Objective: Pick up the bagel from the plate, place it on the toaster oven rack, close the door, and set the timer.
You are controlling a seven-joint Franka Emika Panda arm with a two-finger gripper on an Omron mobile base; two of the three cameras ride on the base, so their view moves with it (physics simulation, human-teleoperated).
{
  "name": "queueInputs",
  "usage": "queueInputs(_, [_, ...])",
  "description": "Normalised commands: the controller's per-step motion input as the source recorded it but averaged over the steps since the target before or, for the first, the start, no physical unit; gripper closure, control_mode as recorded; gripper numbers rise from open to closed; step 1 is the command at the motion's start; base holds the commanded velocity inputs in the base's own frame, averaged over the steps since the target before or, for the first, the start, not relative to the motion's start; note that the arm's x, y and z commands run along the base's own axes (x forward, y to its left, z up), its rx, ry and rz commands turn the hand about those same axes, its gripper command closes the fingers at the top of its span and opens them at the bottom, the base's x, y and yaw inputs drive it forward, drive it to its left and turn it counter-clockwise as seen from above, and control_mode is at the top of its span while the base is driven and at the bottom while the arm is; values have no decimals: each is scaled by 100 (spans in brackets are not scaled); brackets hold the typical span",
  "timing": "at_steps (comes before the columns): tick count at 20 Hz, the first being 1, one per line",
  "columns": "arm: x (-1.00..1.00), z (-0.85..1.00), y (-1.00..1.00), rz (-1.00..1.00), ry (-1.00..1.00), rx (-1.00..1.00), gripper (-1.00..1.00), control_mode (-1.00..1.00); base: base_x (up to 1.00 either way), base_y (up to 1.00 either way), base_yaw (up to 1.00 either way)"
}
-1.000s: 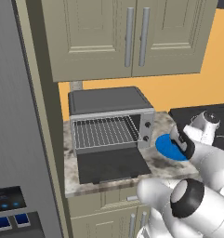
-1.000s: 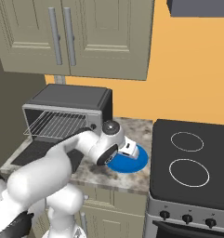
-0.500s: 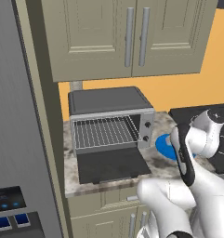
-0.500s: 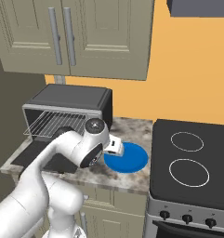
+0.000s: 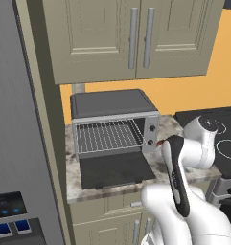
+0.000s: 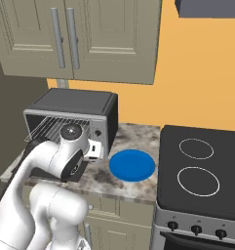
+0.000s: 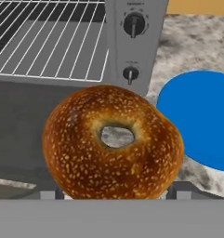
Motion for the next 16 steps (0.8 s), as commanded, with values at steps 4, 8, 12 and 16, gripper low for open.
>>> queueInputs(4, [0,18,64,4,0,0,100,-100,0,0,0])
queueInputs(8, [8,3,62,0,0,-4,100,-100,0,0,0])
queueInputs(12, [17,0,58,0,0,-3,100,-100,0,0,0])
queueInputs(16, [37,0,39,0,0,0,100,-100,0,0,0])
